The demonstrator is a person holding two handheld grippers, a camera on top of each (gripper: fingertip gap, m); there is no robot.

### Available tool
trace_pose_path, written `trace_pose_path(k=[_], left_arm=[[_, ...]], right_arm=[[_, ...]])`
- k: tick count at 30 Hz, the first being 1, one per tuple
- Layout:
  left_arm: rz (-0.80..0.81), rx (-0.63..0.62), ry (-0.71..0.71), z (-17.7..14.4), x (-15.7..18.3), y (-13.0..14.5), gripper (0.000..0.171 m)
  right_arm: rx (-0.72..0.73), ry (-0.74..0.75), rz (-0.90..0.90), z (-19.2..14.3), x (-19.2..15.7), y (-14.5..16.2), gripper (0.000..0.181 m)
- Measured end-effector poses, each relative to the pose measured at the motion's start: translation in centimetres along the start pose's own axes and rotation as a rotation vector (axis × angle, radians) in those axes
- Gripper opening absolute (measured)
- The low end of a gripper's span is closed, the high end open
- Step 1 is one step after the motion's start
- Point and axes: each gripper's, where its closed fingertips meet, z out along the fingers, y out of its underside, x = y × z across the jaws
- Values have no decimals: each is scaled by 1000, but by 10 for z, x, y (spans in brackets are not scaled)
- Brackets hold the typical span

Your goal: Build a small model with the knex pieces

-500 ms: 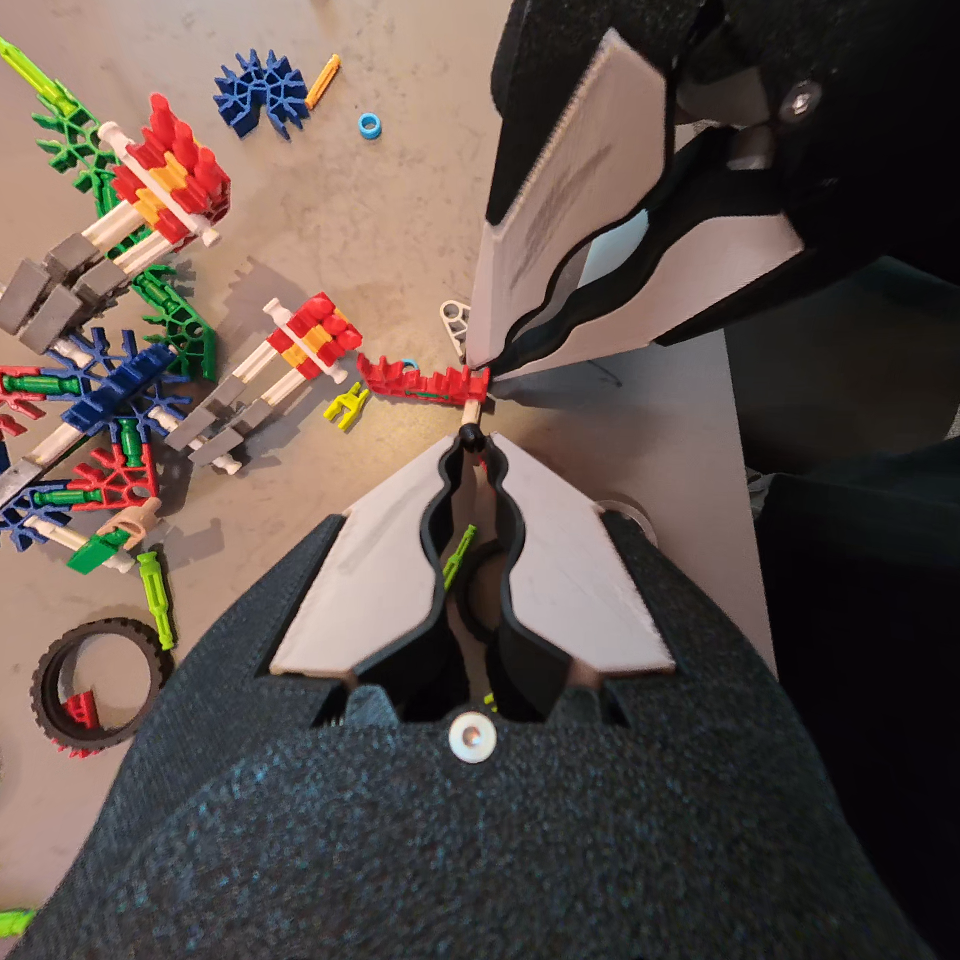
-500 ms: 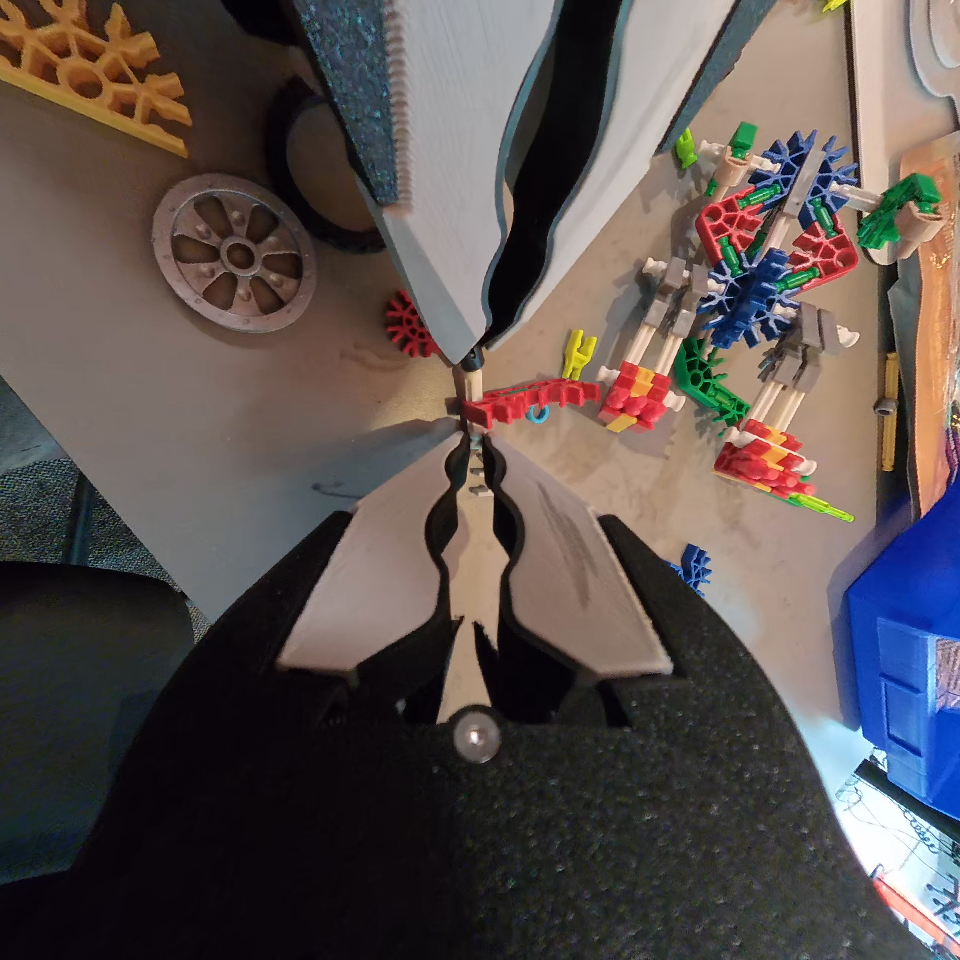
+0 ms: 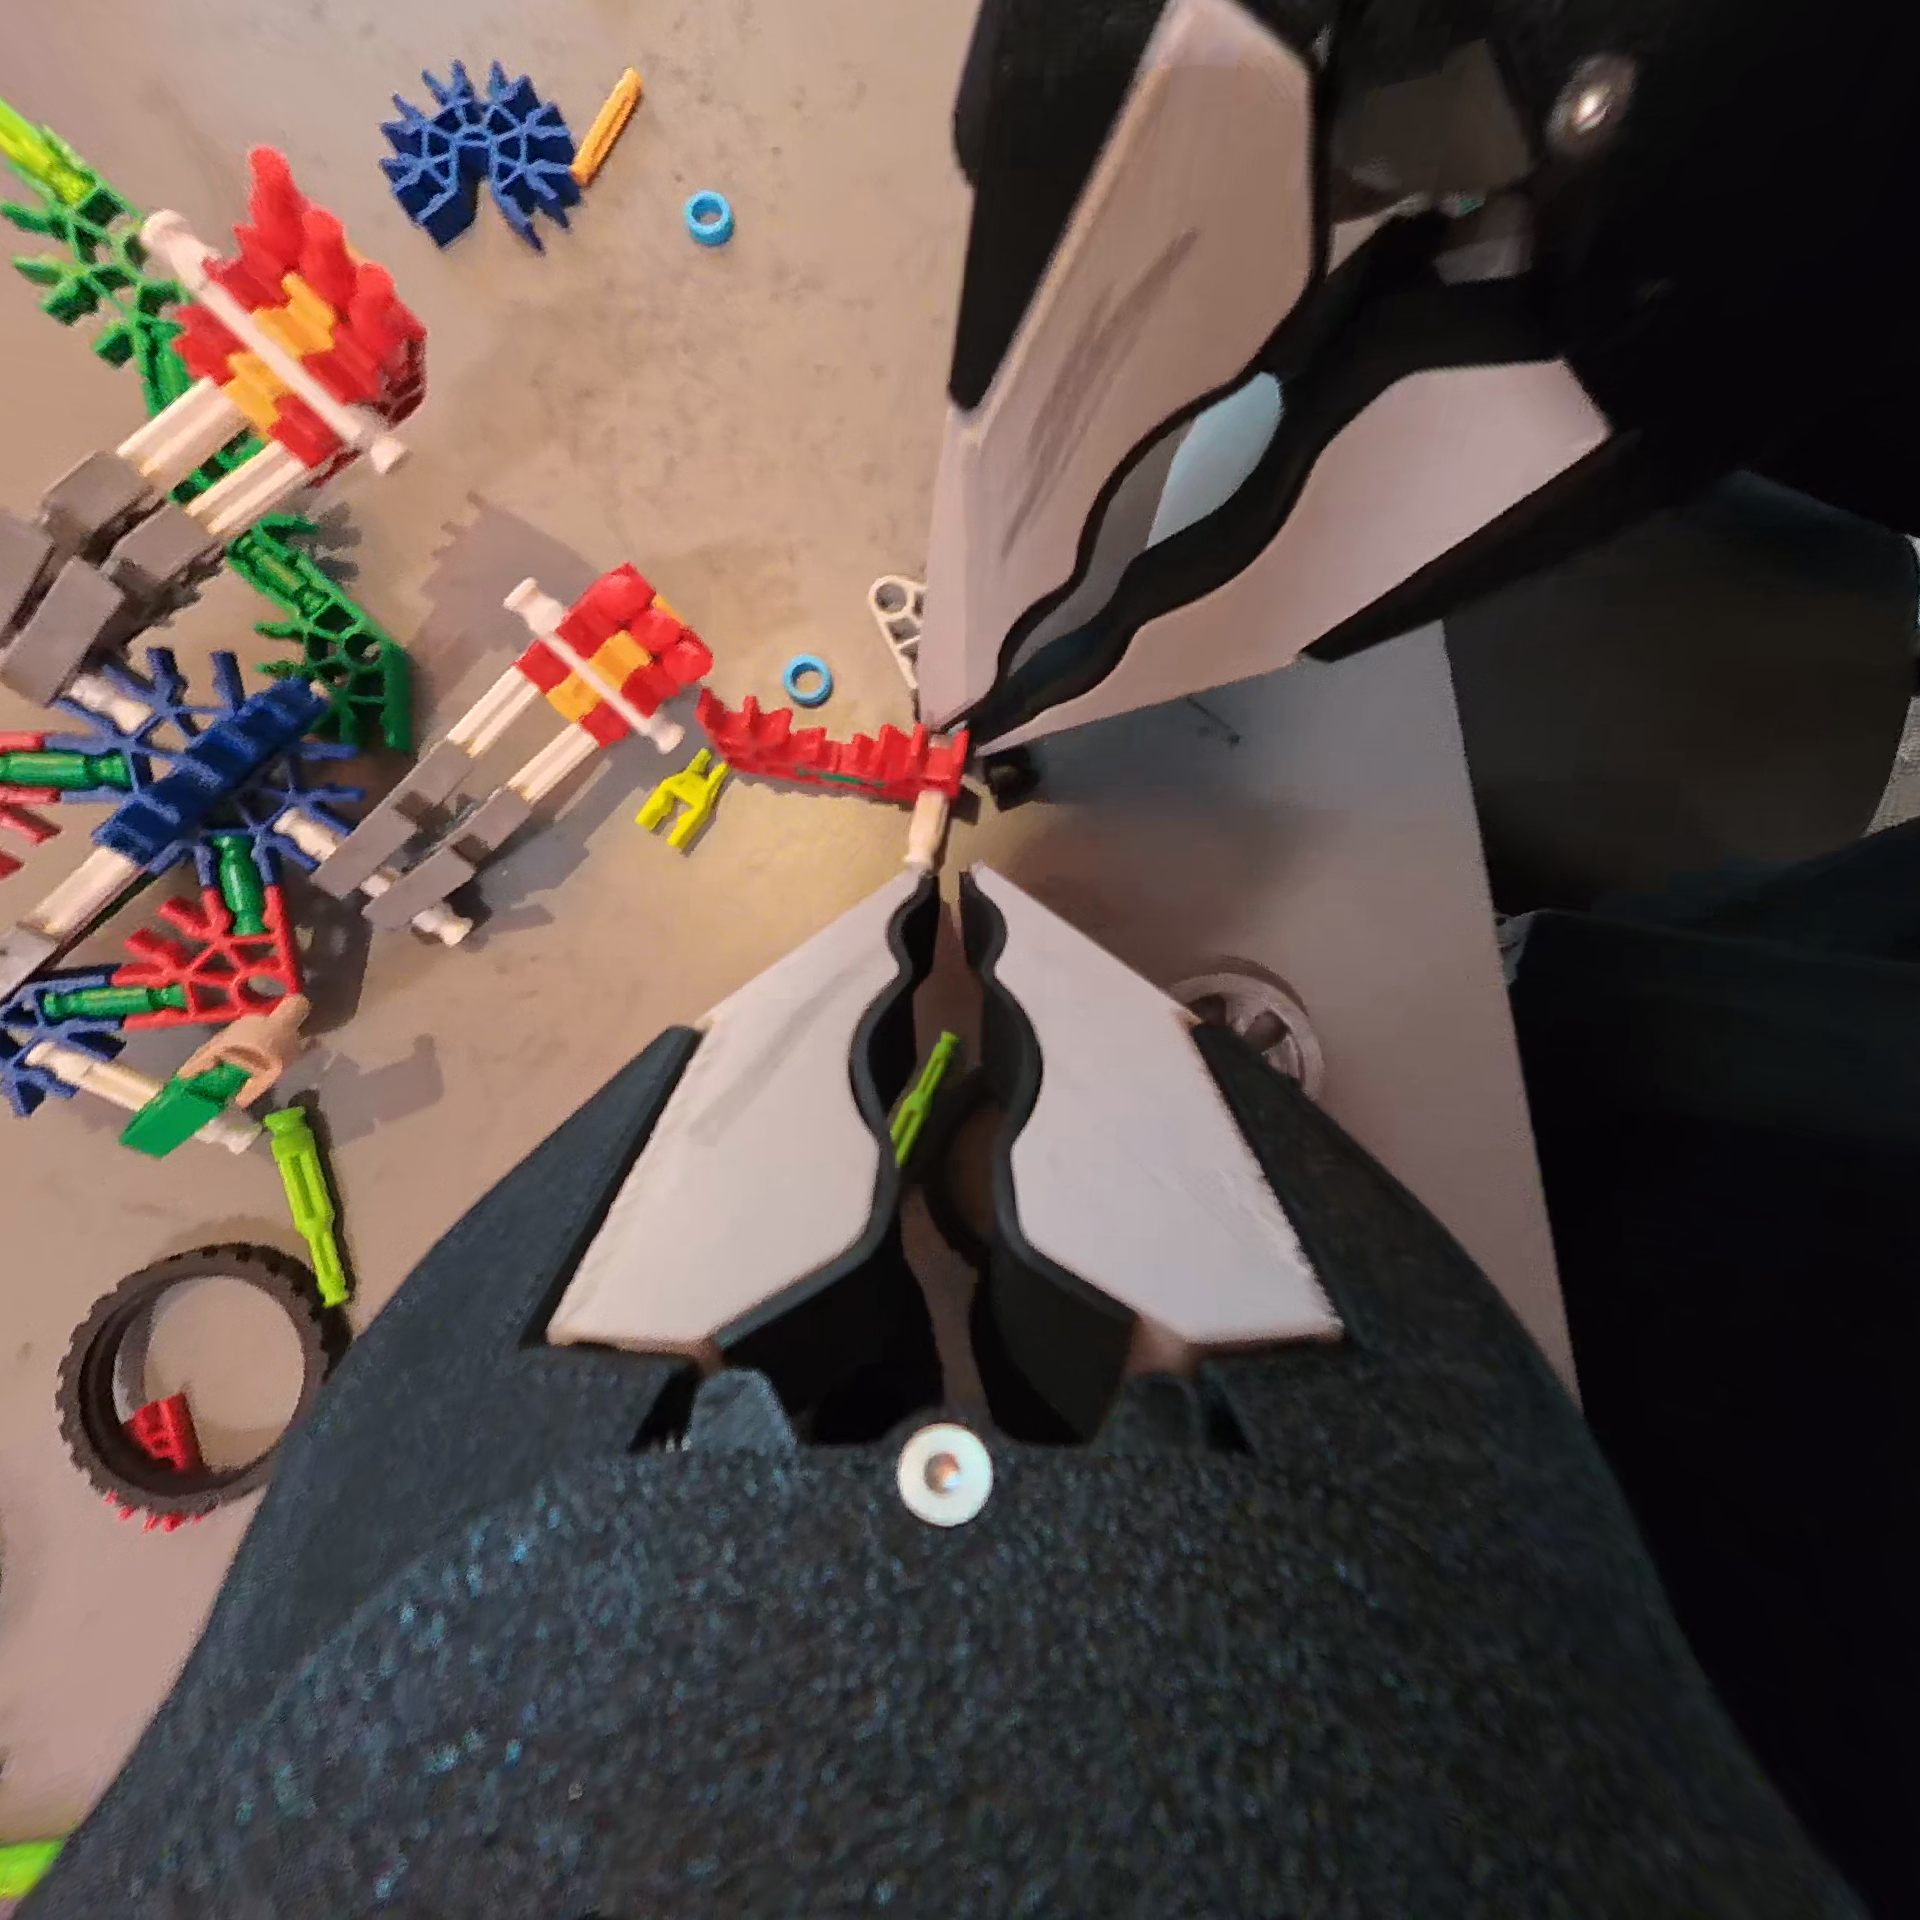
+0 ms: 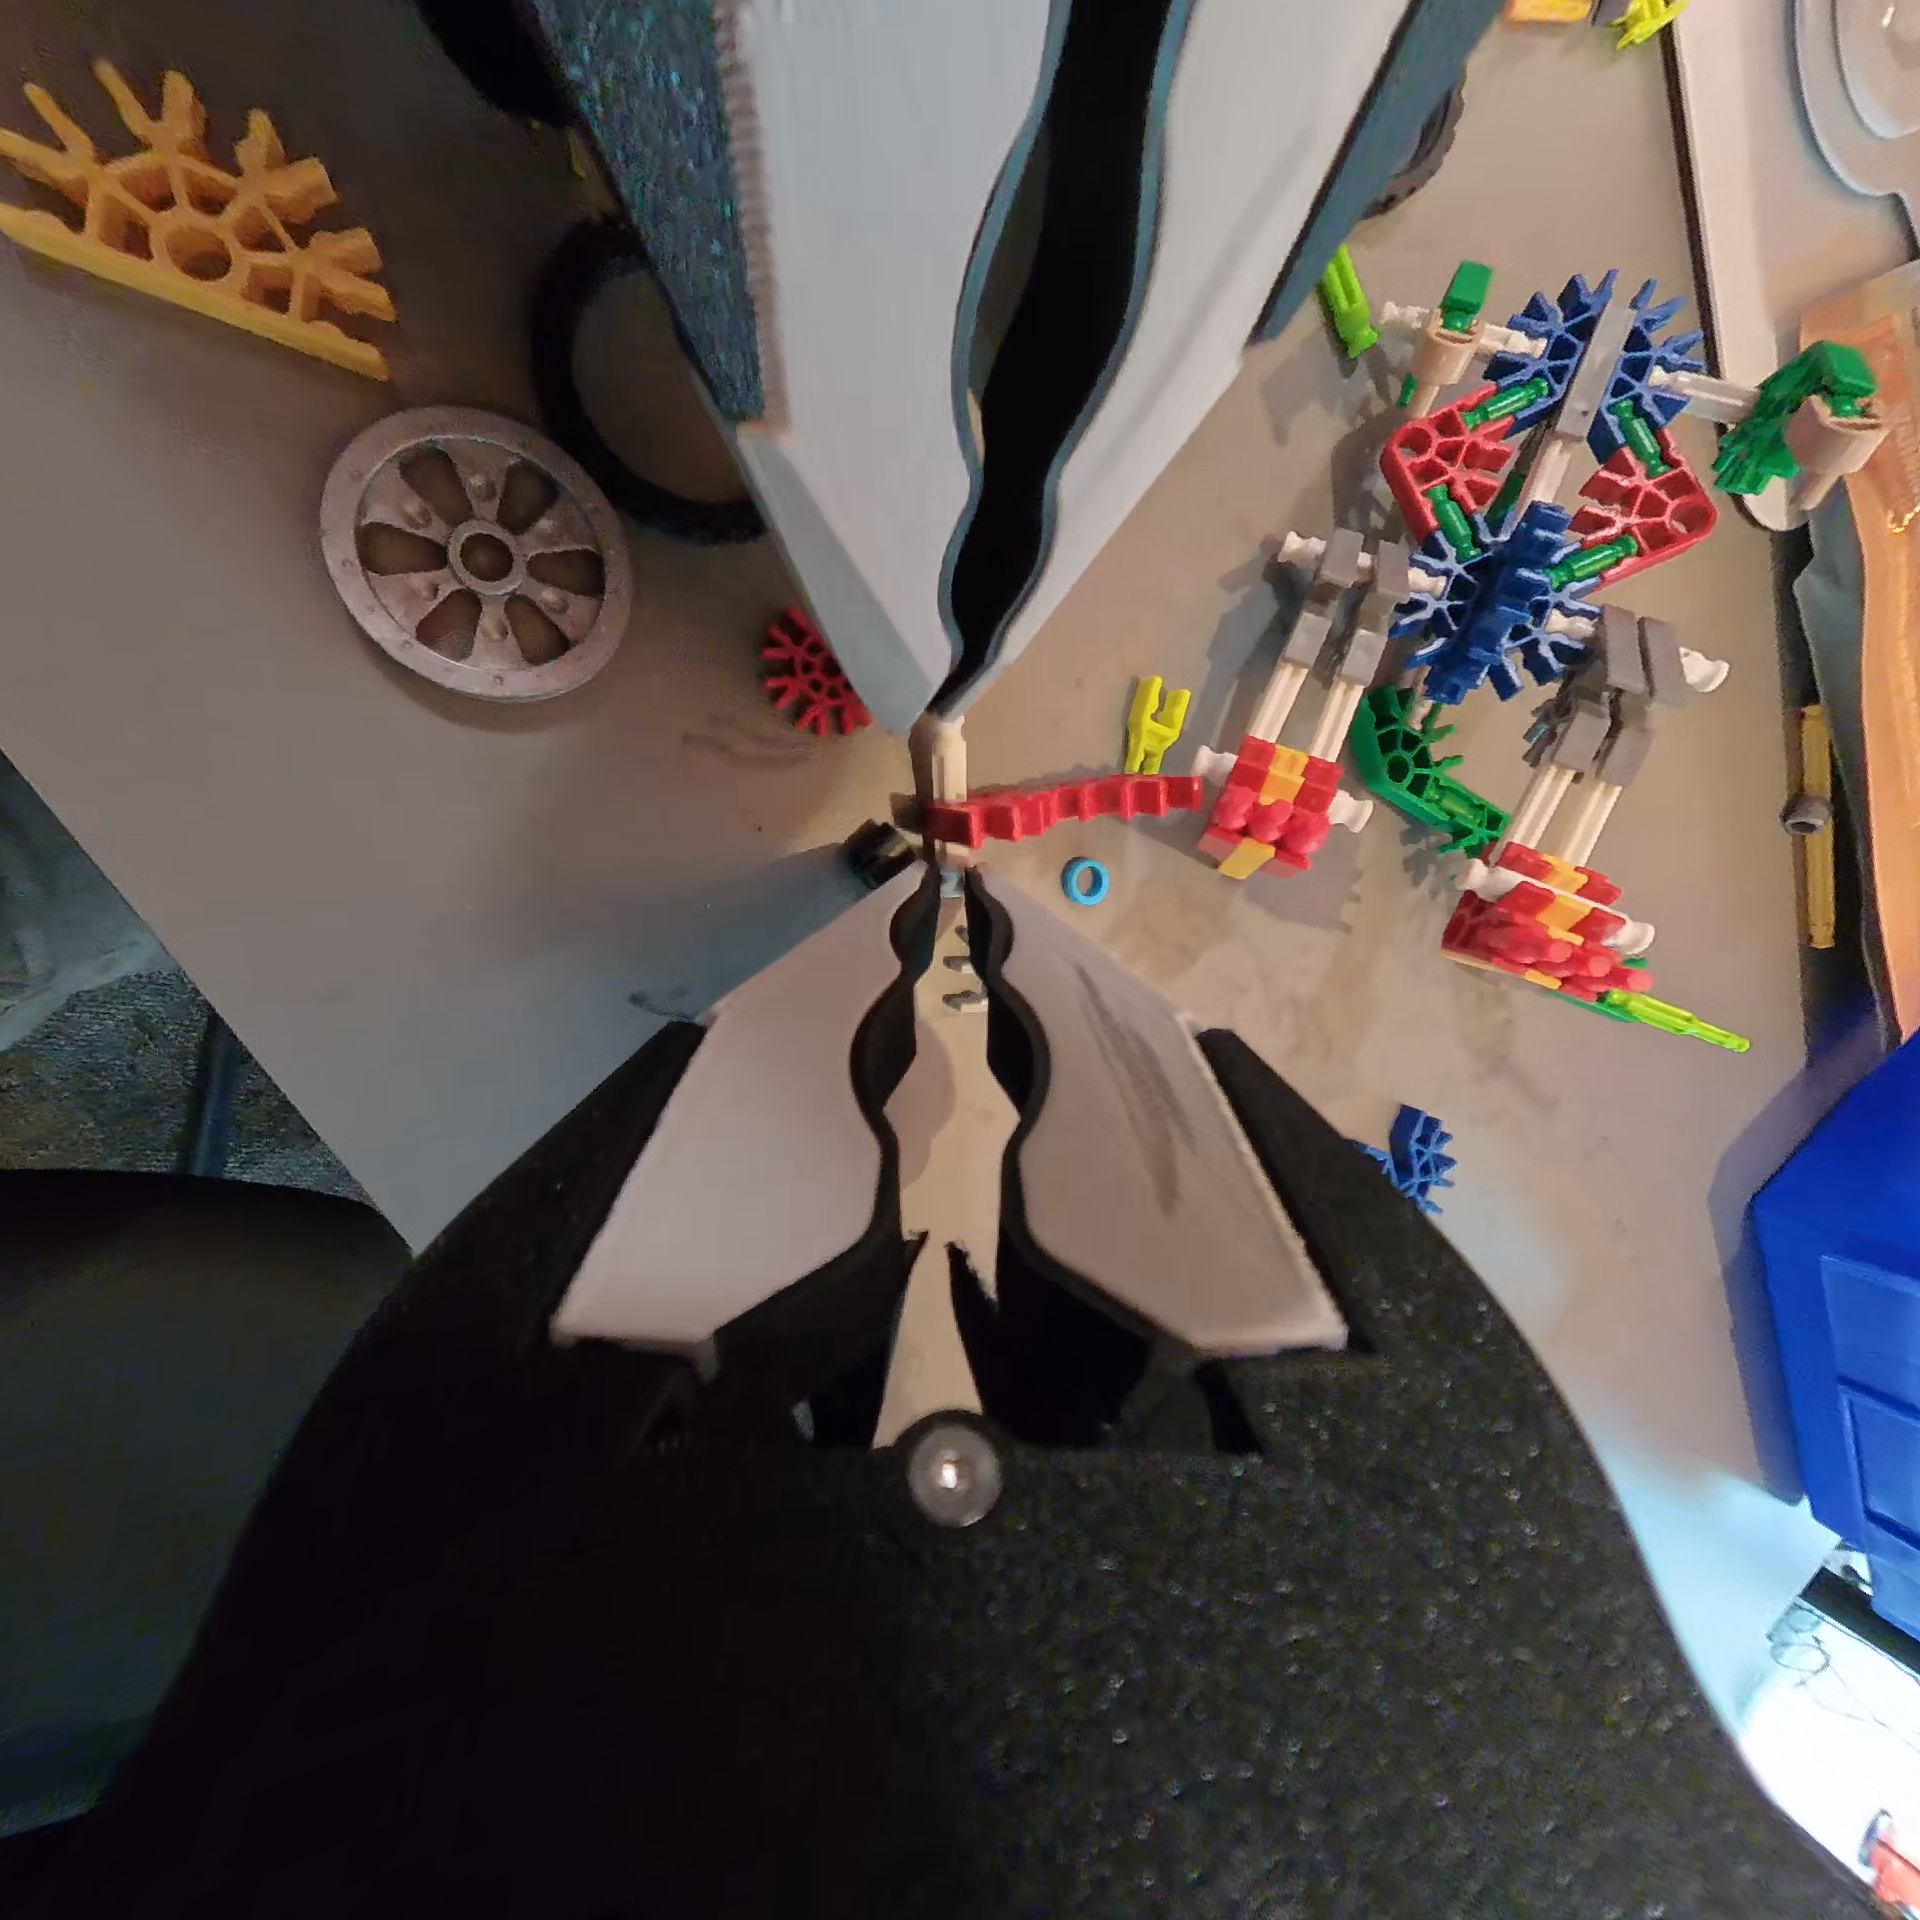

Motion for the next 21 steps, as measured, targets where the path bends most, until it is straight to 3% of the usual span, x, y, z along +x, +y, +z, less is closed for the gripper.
trace_pose_path(k=[15,21], left_arm=[[-34,17,-52,-12,-5,7,6],[-42,38,-25,-10,9,3,10]], right_arm=[[189,-92,335,-23,2,-5,8],[210,-110,404,-27,-8,-2,9]])
